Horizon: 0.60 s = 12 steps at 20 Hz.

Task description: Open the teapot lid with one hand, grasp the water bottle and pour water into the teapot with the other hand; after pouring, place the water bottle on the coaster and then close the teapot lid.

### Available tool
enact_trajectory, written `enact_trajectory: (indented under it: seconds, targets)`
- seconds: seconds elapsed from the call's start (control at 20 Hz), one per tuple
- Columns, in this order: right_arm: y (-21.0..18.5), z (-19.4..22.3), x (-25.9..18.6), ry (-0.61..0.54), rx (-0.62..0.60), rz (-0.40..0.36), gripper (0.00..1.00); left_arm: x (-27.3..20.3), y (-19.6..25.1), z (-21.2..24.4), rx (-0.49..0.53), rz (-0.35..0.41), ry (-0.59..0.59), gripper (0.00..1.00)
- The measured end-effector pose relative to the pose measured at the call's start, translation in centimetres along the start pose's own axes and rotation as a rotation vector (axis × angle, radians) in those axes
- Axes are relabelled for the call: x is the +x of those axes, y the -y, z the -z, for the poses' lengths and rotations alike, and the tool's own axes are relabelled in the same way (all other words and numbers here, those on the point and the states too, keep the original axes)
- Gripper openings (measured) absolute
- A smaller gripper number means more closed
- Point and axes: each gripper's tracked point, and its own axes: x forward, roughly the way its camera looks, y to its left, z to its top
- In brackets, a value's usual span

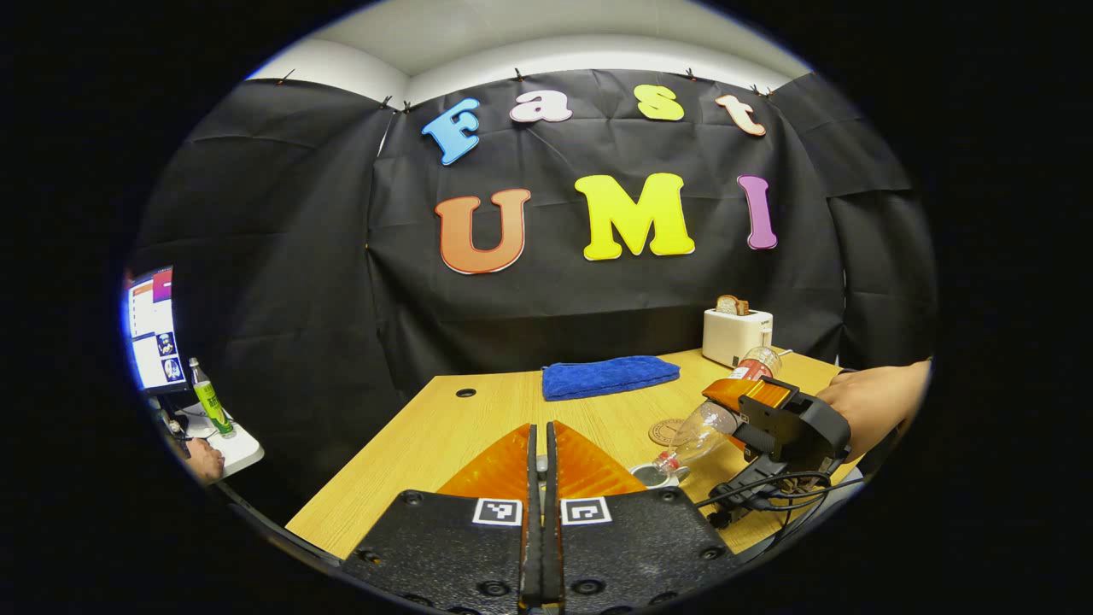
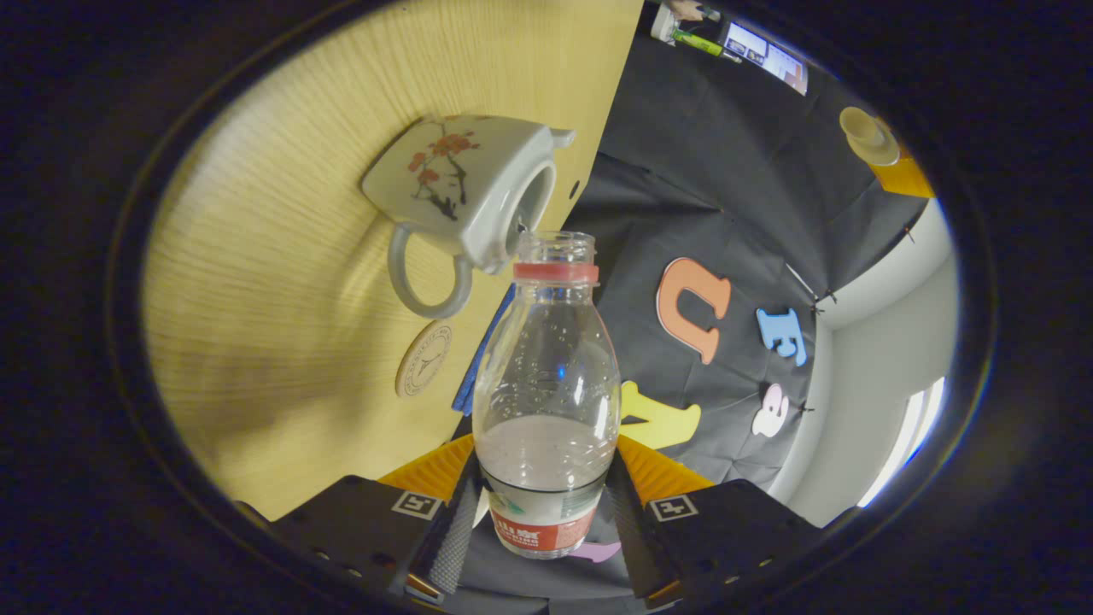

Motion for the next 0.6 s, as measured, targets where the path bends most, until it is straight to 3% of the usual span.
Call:
enact_trajectory:
  seconds: [0.6]
  targets:
    - [3.9,0.3,0.3,-0.002,-0.138,0.135,0.72,-0.5,0.7,-0.5,-0.009,0.036,0.015,0.03]
